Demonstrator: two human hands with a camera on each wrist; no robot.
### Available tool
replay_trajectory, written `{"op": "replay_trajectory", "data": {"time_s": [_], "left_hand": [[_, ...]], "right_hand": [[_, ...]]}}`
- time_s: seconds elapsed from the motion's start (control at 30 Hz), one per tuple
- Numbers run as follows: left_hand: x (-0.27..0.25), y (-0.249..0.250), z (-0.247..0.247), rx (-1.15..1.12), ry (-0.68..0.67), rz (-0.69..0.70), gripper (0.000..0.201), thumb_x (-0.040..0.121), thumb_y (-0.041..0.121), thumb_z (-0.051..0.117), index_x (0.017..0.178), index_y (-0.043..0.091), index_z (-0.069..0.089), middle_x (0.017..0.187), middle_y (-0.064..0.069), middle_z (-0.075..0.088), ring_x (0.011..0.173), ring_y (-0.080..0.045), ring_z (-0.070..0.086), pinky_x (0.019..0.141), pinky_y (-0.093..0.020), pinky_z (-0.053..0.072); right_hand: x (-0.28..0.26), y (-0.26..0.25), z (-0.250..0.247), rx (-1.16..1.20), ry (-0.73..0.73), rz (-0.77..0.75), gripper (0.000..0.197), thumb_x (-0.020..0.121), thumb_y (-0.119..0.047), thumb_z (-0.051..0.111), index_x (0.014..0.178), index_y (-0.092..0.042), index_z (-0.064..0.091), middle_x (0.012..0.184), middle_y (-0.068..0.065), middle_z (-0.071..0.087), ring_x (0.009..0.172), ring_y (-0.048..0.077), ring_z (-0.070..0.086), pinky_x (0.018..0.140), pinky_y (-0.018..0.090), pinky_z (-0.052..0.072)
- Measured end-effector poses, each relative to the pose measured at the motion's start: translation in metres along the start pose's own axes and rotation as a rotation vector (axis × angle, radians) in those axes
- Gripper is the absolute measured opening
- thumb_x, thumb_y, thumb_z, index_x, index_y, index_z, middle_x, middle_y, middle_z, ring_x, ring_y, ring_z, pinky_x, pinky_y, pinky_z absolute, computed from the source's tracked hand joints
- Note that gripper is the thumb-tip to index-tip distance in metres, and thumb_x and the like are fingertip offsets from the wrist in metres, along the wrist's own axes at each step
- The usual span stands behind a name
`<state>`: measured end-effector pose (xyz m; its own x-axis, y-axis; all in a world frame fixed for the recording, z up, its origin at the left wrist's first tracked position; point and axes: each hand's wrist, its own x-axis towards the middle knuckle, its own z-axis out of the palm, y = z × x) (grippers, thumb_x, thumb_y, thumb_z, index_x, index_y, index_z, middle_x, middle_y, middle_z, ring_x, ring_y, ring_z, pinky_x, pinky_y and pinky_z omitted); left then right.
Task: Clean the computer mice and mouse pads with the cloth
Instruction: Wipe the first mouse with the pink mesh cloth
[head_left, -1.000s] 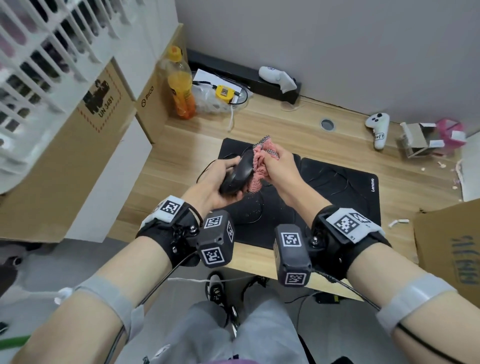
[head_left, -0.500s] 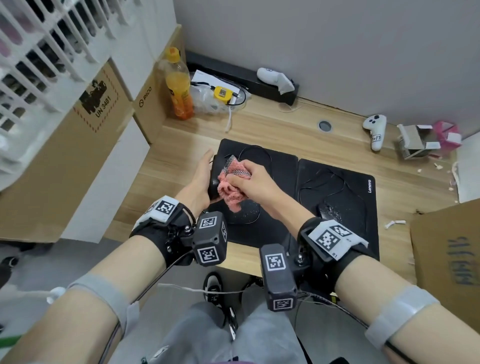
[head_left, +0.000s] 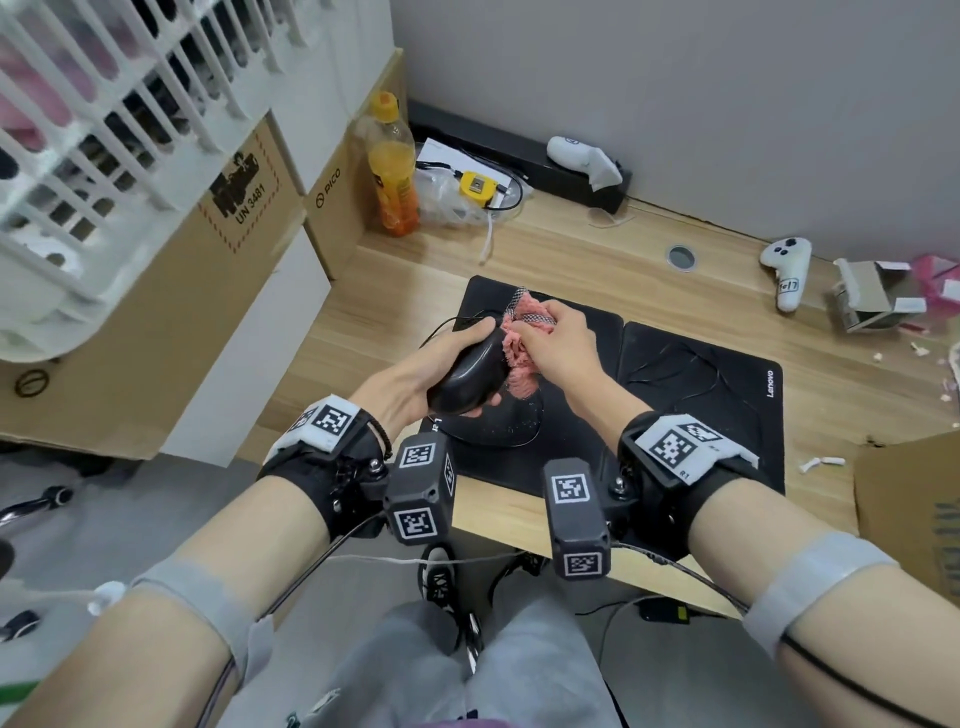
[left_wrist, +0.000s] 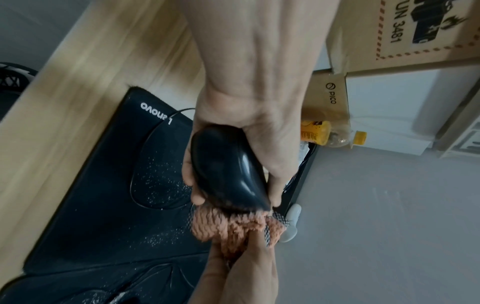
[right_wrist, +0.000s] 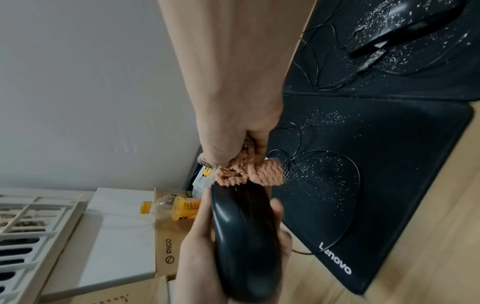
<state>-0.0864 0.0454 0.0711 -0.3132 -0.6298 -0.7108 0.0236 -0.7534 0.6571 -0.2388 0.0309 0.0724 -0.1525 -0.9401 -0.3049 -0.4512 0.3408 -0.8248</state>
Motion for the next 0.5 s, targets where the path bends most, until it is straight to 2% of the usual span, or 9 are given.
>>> {"op": "replay_trajectory", "data": {"time_s": [0.07, 0.13, 0.2, 0.27, 0.3, 0.37, 0.43, 0.5], "left_hand": [[-0.004, 0.0, -0.002, 0.02, -0.028, 0.005, 0.042, 0.094, 0.054, 0.05, 0.104, 0.015, 0.06, 0.096, -0.012, 0.067, 0.063, -0.025, 0.065, 0.051, -0.026, 0.049], [-0.005, 0.0, -0.003, 0.003, -0.011, 0.0, 0.04, 0.094, 0.053, 0.049, 0.1, 0.015, 0.061, 0.092, -0.01, 0.067, 0.062, -0.024, 0.065, 0.052, -0.026, 0.048], [-0.003, -0.001, -0.006, -0.081, 0.023, -0.015, 0.04, 0.094, 0.053, 0.049, 0.099, 0.015, 0.061, 0.085, -0.008, 0.066, 0.064, -0.025, 0.065, 0.053, -0.027, 0.049], [0.0, 0.0, -0.009, -0.218, 0.073, -0.03, 0.043, 0.093, 0.055, 0.05, 0.099, 0.014, 0.061, 0.082, -0.009, 0.065, 0.067, -0.024, 0.063, 0.055, -0.026, 0.05], [0.001, 0.002, -0.01, -0.263, 0.103, -0.037, 0.043, 0.093, 0.055, 0.051, 0.097, 0.014, 0.061, 0.081, -0.009, 0.065, 0.068, -0.024, 0.062, 0.056, -0.026, 0.05], [0.001, 0.005, -0.011, -0.291, 0.134, -0.035, 0.04, 0.093, 0.053, 0.051, 0.09, 0.015, 0.063, 0.08, -0.008, 0.065, 0.07, -0.024, 0.062, 0.057, -0.025, 0.051], [0.0, 0.007, -0.011, -0.32, 0.124, -0.023, 0.038, 0.096, 0.049, 0.05, 0.087, 0.015, 0.065, 0.082, -0.007, 0.065, 0.07, -0.024, 0.062, 0.056, -0.024, 0.053], [0.0, 0.004, -0.01, -0.328, 0.113, -0.038, 0.038, 0.097, 0.046, 0.05, 0.087, 0.014, 0.067, 0.084, -0.008, 0.066, 0.069, -0.024, 0.063, 0.057, -0.026, 0.055]], "right_hand": [[0.0, -0.001, 0.001, -0.001, -0.005, 0.006, 0.016, 0.089, -0.025, 0.065, 0.104, -0.019, 0.069, 0.093, -0.001, 0.07, 0.092, 0.014, 0.065, 0.082, 0.026, 0.05], [-0.003, -0.003, 0.002, -0.012, 0.017, -0.022, 0.015, 0.089, -0.024, 0.065, 0.103, -0.018, 0.068, 0.093, 0.0, 0.071, 0.089, 0.014, 0.065, 0.079, 0.027, 0.051], [-0.007, 0.0, 0.002, -0.035, -0.003, -0.031, 0.011, 0.088, -0.018, 0.065, 0.099, -0.017, 0.065, 0.087, 0.0, 0.07, 0.075, 0.011, 0.067, 0.065, 0.021, 0.052], [-0.018, 0.008, 0.002, -0.1, -0.112, -0.015, 0.013, 0.086, -0.011, 0.066, 0.098, -0.016, 0.064, 0.079, -0.003, 0.067, 0.062, 0.008, 0.064, 0.047, 0.01, 0.044], [-0.022, 0.015, 0.002, -0.15, -0.145, -0.016, 0.016, 0.084, -0.011, 0.067, 0.099, -0.016, 0.065, 0.081, -0.003, 0.066, 0.067, 0.01, 0.064, 0.046, 0.007, 0.041], [-0.028, 0.027, 0.003, -0.178, -0.105, 0.004, 0.017, 0.085, -0.017, 0.066, 0.102, -0.018, 0.067, 0.088, -0.003, 0.065, 0.08, 0.012, 0.061, 0.054, 0.012, 0.041], [-0.028, 0.027, 0.001, -0.118, -0.048, 0.039, 0.014, 0.087, -0.019, 0.064, 0.101, -0.018, 0.066, 0.09, -0.003, 0.065, 0.083, 0.012, 0.06, 0.06, 0.019, 0.042], [-0.026, 0.016, -0.004, -0.04, -0.011, 0.03, 0.011, 0.089, -0.017, 0.061, 0.1, -0.017, 0.064, 0.088, -0.004, 0.065, 0.08, 0.01, 0.063, 0.056, 0.015, 0.044]]}}
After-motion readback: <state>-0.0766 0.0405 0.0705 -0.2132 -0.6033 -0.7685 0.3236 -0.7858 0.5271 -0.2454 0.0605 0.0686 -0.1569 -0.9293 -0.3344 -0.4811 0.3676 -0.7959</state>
